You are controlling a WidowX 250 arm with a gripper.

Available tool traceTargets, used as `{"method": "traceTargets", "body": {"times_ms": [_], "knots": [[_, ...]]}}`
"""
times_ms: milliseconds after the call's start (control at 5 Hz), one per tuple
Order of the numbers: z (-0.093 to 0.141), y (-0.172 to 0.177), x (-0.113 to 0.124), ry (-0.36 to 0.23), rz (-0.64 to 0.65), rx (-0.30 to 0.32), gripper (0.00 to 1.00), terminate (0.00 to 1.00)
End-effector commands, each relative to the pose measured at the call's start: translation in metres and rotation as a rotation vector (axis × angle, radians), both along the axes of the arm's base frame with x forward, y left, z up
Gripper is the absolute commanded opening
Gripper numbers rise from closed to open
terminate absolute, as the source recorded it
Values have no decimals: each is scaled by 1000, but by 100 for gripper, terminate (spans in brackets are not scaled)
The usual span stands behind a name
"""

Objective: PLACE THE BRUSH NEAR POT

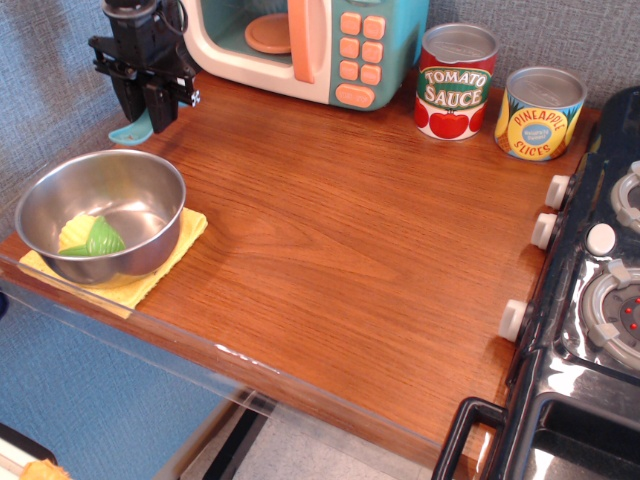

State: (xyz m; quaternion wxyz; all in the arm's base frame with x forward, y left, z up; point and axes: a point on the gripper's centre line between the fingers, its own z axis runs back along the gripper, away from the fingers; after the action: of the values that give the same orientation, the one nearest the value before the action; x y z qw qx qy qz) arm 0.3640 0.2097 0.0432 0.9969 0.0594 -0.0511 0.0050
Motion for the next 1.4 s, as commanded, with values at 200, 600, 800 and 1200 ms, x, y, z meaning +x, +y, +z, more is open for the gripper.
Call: {"method": "traceTargets", "body": {"times_ms": [200, 600, 800, 1200], "knots": [[-2, -5, 15, 10, 20, -5, 0, 0], [32, -12, 17, -55, 5, 22, 100, 0], [74, -18, 16, -118, -21, 46, 100, 0], [129, -67, -1, -157, -75, 2, 100, 0]]}}
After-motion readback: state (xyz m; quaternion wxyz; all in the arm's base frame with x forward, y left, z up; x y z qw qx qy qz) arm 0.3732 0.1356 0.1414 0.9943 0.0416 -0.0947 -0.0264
